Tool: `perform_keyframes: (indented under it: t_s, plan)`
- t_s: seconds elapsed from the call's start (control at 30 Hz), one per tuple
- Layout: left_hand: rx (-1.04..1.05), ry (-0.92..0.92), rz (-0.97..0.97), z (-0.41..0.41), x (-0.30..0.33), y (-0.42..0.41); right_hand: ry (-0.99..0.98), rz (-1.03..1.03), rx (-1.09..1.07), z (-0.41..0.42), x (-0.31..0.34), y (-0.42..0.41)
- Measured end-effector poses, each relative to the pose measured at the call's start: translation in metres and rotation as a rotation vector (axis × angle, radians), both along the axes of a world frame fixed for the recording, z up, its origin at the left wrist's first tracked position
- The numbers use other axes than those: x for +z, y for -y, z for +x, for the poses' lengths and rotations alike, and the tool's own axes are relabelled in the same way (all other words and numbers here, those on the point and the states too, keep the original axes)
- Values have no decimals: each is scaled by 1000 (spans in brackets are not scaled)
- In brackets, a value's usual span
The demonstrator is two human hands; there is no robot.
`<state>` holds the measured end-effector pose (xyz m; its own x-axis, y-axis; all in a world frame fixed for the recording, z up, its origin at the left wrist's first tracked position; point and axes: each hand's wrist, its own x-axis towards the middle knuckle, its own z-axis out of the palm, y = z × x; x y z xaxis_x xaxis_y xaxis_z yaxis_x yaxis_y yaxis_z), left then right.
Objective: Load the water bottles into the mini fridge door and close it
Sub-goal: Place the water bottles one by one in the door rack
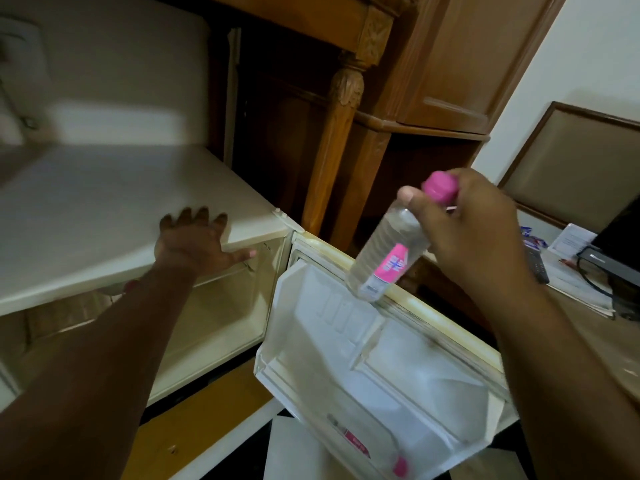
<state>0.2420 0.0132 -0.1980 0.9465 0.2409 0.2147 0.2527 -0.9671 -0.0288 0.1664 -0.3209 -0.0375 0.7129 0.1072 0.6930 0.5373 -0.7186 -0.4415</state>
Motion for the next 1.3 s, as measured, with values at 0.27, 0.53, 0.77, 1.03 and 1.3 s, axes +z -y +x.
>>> perform_keyframes:
  t_s: [0.27, 0.53, 0.77, 1.03, 1.3]
  plan:
    - [8, 32, 1, 10, -8, -2, -452, -103, -117, 60, -157, -73]
    - [12, 36, 23, 12, -12, -4, -607, -31, -149, 91, -290, -95]
    - [12, 24, 11, 10, -10, -4, -621, -30, -105, 110, -319, -103]
    - [7, 11, 54, 4, -4, -1, -837, 18, -1, 90, -323, -71]
    - [-29, 11, 85, -4, 3, 4, -1094, -424, -207, 24, -359, 59]
